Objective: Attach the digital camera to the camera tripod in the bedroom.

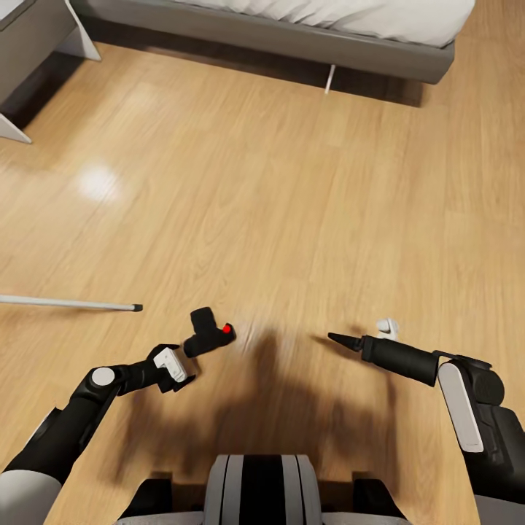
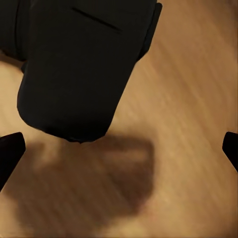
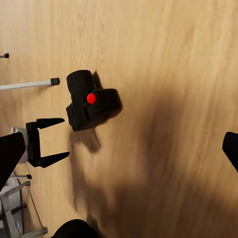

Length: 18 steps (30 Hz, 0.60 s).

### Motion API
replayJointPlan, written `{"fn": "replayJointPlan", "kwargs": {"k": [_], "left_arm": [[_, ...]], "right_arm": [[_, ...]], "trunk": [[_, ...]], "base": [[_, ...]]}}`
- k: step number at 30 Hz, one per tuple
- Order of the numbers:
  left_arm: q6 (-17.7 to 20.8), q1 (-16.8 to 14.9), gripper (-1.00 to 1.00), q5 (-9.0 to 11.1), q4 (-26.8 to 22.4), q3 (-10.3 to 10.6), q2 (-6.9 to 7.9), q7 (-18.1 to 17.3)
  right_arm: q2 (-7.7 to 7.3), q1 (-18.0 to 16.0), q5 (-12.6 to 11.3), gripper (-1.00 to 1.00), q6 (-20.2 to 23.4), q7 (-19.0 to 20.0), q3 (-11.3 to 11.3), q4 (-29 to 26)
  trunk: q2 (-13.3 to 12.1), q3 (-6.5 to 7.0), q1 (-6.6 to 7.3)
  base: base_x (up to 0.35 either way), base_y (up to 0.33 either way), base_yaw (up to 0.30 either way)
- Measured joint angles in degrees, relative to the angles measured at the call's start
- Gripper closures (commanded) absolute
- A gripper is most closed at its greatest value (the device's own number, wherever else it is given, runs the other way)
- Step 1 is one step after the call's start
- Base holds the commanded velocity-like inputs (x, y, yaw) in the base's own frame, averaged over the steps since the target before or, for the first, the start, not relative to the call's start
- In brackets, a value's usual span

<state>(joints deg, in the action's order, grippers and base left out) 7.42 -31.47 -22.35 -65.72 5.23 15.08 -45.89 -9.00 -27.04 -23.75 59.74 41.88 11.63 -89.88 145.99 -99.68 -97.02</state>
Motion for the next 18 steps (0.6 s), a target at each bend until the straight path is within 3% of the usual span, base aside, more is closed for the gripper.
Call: {"fn": "replayJointPlan", "kwargs": {"k": [11,18], "left_arm": [[-0.1,0.0,-1.0,0.0,-0.1,0.0,-0.08,0.0],[-0.1,0.0,-1.0,0.0,-0.1,0.0,-0.08,-0.1]], "right_arm": [[0.01,0.0,-0.3,-1.0,0.0,0.0,-0.1,0.0],[0.09,0.0,-0.4,-1.0,0.0,0.0,-0.1,0.0]], "trunk": [[0.1,-2.44,-0.28],[0.1,-2.45,-0.28]], "base": [[0.0,0.0,0.0],[0.0,0.0,0.0]]}}
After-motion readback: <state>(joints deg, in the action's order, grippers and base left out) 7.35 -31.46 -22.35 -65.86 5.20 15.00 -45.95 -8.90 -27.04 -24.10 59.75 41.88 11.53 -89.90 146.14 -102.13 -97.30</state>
